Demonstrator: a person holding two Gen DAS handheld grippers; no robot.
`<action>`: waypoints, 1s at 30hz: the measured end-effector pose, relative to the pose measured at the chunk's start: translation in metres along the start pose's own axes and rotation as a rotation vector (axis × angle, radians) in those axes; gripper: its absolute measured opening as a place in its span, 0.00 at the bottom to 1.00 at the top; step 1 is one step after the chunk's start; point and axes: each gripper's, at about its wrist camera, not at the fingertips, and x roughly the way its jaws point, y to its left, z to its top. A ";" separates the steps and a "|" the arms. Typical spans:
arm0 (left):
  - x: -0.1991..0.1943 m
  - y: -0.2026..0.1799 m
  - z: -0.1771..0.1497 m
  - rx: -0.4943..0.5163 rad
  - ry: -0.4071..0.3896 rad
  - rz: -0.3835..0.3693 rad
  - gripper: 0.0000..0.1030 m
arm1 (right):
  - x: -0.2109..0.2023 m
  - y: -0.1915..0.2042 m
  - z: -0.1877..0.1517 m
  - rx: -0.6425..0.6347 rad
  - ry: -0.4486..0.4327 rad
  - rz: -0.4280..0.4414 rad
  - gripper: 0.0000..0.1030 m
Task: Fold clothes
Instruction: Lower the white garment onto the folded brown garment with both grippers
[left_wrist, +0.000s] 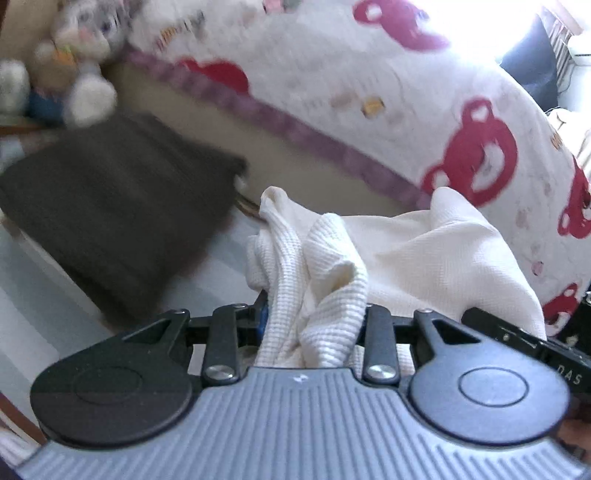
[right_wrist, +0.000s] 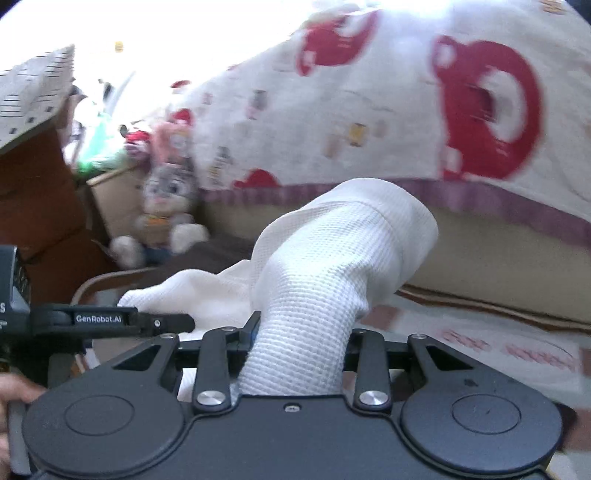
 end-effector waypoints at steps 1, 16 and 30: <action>-0.007 0.008 0.013 0.033 -0.019 0.012 0.30 | 0.009 0.009 0.006 -0.006 -0.004 0.026 0.37; -0.002 0.103 0.184 0.188 -0.099 0.165 0.32 | 0.144 0.114 0.089 -0.022 -0.121 0.193 0.36; 0.111 0.297 0.127 -0.337 0.094 0.112 0.56 | 0.257 0.033 -0.020 0.805 0.166 0.316 0.58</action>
